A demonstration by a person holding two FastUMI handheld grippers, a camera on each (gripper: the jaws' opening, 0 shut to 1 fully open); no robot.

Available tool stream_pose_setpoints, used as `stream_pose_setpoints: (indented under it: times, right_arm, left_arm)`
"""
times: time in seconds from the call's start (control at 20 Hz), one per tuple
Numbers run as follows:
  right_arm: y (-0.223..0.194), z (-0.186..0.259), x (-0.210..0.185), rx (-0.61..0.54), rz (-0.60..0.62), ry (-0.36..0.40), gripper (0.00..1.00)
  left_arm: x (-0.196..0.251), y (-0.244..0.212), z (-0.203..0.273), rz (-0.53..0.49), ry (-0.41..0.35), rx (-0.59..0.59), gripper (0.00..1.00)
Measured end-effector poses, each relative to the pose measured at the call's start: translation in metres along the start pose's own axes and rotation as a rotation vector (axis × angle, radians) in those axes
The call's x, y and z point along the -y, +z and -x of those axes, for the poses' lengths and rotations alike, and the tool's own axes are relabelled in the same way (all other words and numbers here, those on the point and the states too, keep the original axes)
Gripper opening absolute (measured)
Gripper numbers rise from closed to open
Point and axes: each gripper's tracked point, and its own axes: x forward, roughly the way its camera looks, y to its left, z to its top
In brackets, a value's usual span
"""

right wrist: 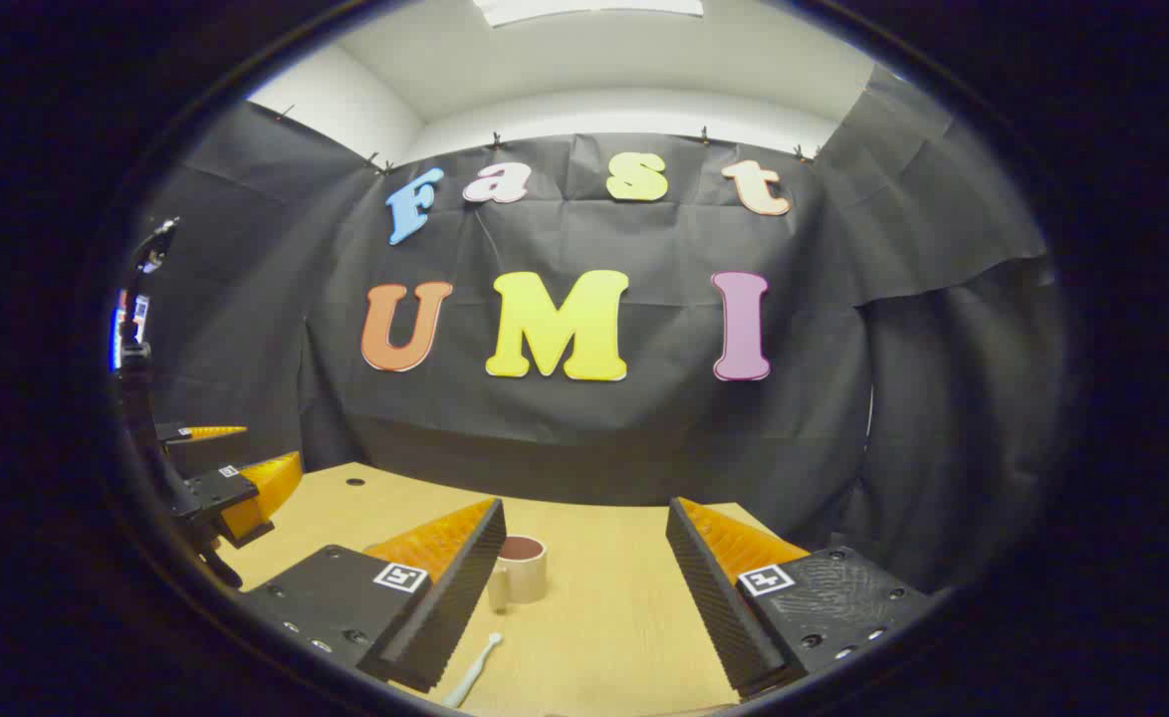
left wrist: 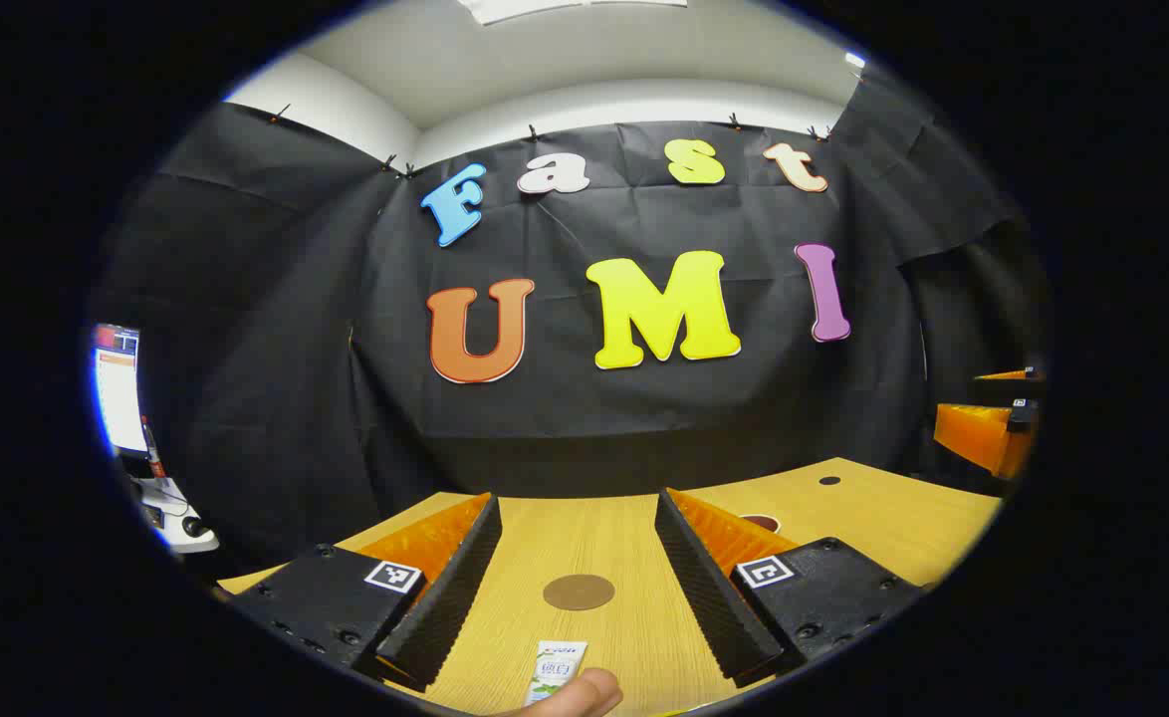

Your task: Put the toothbrush and toothpaste on the desktop into the cup, then pick up the cup and place it on the coaster on the desktop.

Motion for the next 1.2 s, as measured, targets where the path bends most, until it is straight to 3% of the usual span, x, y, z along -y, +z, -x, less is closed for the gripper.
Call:
stream_pose_setpoints:
  times: [0.3, 0.85, 1.2]
  right_arm:
    - [-0.011, 0.009, 0.017, -0.024, 0.0, -0.075, 0.96]
    - [-0.047, 0.021, -0.018, -0.125, -0.02, -0.038, 0.95]
    - [-0.126, 0.004, -0.06, -0.332, -0.007, -0.008, 0.95]
  left_arm:
    - [0.011, -0.003, -0.002, -0.03, -0.049, -0.011, 0.99]
    - [-0.012, -0.003, 0.024, -0.014, -0.021, -0.025, 0.99]
    - [-0.03, -0.015, 0.027, 0.027, -0.019, -0.02, 0.99]
